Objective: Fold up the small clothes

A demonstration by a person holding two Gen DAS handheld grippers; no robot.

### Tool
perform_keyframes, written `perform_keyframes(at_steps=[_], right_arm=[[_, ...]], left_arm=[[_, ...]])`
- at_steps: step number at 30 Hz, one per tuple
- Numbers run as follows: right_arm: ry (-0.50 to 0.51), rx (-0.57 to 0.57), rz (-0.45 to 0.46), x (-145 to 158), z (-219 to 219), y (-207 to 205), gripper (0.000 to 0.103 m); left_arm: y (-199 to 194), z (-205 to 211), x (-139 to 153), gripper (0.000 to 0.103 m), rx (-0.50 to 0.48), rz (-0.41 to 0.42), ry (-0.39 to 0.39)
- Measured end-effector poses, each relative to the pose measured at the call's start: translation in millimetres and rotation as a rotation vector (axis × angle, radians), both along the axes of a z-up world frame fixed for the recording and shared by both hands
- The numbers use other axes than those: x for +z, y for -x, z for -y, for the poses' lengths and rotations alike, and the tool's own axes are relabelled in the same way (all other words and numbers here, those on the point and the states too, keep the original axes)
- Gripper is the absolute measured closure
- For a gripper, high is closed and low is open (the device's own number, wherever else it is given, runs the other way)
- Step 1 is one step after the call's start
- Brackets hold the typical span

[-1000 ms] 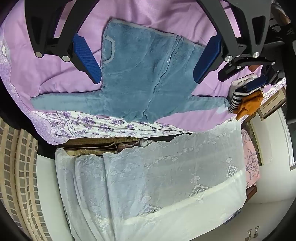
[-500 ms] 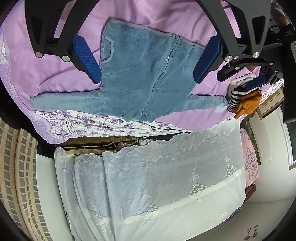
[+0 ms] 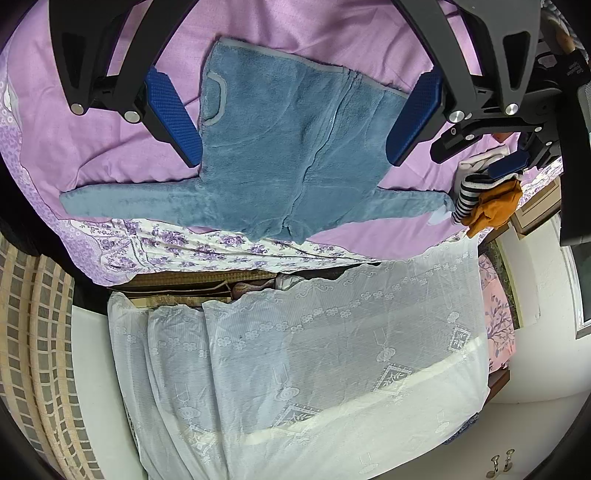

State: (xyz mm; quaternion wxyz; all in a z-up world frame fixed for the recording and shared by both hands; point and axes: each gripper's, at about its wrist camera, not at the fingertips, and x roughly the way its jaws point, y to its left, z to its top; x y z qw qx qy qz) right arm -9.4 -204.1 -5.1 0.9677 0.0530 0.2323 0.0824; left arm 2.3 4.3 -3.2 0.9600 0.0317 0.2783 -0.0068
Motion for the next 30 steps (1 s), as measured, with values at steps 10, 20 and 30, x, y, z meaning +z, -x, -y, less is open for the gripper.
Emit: perform_keyframes(at_steps=[10,20,30], right_arm=[[0.0,0.003,0.003,3.5,0.8,-0.1,0.003],[0.0,0.003,0.005,3.3,0.8,0.2,0.003],[0.001,0.002,0.005,3.1,0.4,0.3,0.003]], left_arm=[[-0.6,-0.6,-0.7,0.005,-0.002,-0.002,0.002],[0.0,-6.3,-5.0,0.005,0.001,-0.006,0.006],[-0.1,-8.4,-6.8,0.005,0.001,-0.009,0.006]])
